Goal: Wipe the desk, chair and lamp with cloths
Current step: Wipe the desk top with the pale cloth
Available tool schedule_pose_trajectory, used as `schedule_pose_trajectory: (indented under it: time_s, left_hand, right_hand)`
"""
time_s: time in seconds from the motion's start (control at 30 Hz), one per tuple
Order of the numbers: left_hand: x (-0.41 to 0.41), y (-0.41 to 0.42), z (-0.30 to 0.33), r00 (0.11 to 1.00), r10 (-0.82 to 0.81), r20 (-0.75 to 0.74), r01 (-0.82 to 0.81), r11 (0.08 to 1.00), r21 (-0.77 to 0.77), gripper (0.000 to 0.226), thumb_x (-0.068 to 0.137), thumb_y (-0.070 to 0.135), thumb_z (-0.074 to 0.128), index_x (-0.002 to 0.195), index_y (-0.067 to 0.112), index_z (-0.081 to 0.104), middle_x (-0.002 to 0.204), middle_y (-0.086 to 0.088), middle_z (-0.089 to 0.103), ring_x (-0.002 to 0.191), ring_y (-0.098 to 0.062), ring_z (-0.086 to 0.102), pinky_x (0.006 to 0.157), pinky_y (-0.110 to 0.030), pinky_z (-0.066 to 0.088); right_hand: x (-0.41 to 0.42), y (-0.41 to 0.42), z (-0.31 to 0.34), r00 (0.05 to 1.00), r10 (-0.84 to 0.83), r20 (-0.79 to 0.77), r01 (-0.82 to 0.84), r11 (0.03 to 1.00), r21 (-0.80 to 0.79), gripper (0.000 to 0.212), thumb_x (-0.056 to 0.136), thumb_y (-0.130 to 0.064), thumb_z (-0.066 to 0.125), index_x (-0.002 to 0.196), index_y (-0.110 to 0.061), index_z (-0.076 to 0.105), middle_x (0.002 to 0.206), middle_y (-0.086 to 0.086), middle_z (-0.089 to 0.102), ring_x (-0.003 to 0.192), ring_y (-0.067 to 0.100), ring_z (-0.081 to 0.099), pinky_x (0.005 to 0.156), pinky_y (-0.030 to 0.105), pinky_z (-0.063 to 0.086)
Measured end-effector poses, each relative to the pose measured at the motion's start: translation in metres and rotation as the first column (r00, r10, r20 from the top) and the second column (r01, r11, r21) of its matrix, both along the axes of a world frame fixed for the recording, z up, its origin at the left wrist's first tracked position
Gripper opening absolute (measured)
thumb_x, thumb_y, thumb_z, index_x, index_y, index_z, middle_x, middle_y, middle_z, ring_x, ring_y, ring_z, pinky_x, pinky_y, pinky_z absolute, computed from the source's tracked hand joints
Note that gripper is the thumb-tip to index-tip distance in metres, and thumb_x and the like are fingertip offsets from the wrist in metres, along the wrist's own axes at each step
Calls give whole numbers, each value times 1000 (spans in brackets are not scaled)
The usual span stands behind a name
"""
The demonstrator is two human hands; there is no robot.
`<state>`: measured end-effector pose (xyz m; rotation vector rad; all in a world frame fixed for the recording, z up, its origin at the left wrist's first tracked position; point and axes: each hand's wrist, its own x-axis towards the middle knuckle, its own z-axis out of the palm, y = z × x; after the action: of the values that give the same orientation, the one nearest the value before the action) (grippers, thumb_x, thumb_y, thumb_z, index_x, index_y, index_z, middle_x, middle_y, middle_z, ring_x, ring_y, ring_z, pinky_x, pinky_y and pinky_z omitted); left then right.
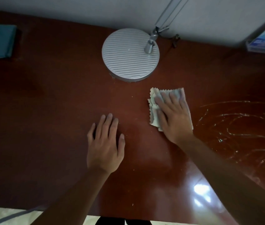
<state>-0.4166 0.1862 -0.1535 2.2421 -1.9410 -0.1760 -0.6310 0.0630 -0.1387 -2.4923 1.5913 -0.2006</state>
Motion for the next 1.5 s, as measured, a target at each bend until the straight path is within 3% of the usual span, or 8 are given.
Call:
schedule_pose_trajectory:
  time_s: [0.33, 0.53, 0.63, 0.9, 1.07, 1.23, 1.4, 1.5]
  left_hand:
    - [1, 0, -1, 1000, -2, 1, 2, 1000, -5, 52, 101, 39, 31, 142, 9, 46, 153, -10, 42, 147, -25, 30, 118, -49, 22]
    - [-1, 0, 2, 1000, -4, -1, 4, 999, -32, 53, 100, 38, 32, 139, 7, 51, 151, -12, 45, 145, -27, 35, 116, -50, 27]
    - [1, 0, 1, 1000, -5, -12, 5, 1000, -27, 54, 101, 38, 30, 139, 6, 51, 151, -12, 45, 145, -27, 34, 116, -50, 26]
    - [3, 1, 4, 992, -7, -129, -3, 997, -79, 56, 97, 39, 35, 143, 9, 45, 152, -9, 43, 146, -25, 31, 120, -46, 21]
    - [2, 13, 14, 951, 67, -300, -114, 983, -143, 54, 95, 34, 39, 141, 8, 47, 150, -11, 43, 139, -25, 40, 113, -45, 27]
    - [13, 67, 14, 987, -75, -139, 53, 986, -156, 45, 97, 30, 43, 137, 11, 51, 147, -8, 47, 138, -24, 42, 112, -47, 26]
    - [8, 99, 4, 997, -55, -55, 49, 994, -98, 45, 98, 29, 43, 135, 7, 55, 147, -10, 49, 140, -25, 42, 111, -47, 29]
    - [7, 98, 1, 997, -35, -63, 28, 995, -97, 46, 98, 30, 40, 134, 7, 55, 146, -10, 50, 140, -25, 42, 111, -47, 30]
  right_hand:
    - [-10, -121, 0, 957, -251, -143, 241, 967, -84, 50, 105, -37, 26, 151, -24, 41, 156, 9, 39, 145, 30, 31, 123, 54, 1]
    - [22, 91, 0, 973, 231, 3, -231, 972, 50, 47, 102, -29, 36, 148, -23, 45, 157, 5, 40, 149, 30, 27, 123, 53, 14]
    - [7, 95, 1, 896, 443, -13, -440, 893, 89, 45, 102, -31, 41, 146, -29, 49, 157, -2, 39, 150, 23, 25, 121, 53, 19]
    - [68, -33, 3, 963, 206, -172, -211, 978, -10, 48, 106, -40, 23, 153, -35, 31, 162, -7, 27, 152, 20, 17, 123, 46, 2]
    - [46, 143, -3, 871, 488, 54, -486, 873, -44, 42, 94, -27, 55, 135, -24, 61, 149, 3, 51, 146, 30, 34, 119, 58, 20]
    - [16, 184, -4, 704, 710, 30, -710, 703, 30, 45, 94, -32, 53, 139, -35, 56, 155, -6, 42, 148, 22, 30, 122, 51, 18]
    - [36, 88, 2, 944, 313, -107, -319, 947, -39, 43, 106, -34, 38, 148, -29, 45, 157, 2, 38, 149, 30, 27, 122, 55, 14]
    - [27, 154, -10, 899, 437, -27, -437, 895, -86, 45, 104, -33, 39, 148, -27, 46, 157, 5, 38, 147, 34, 30, 118, 60, 20]
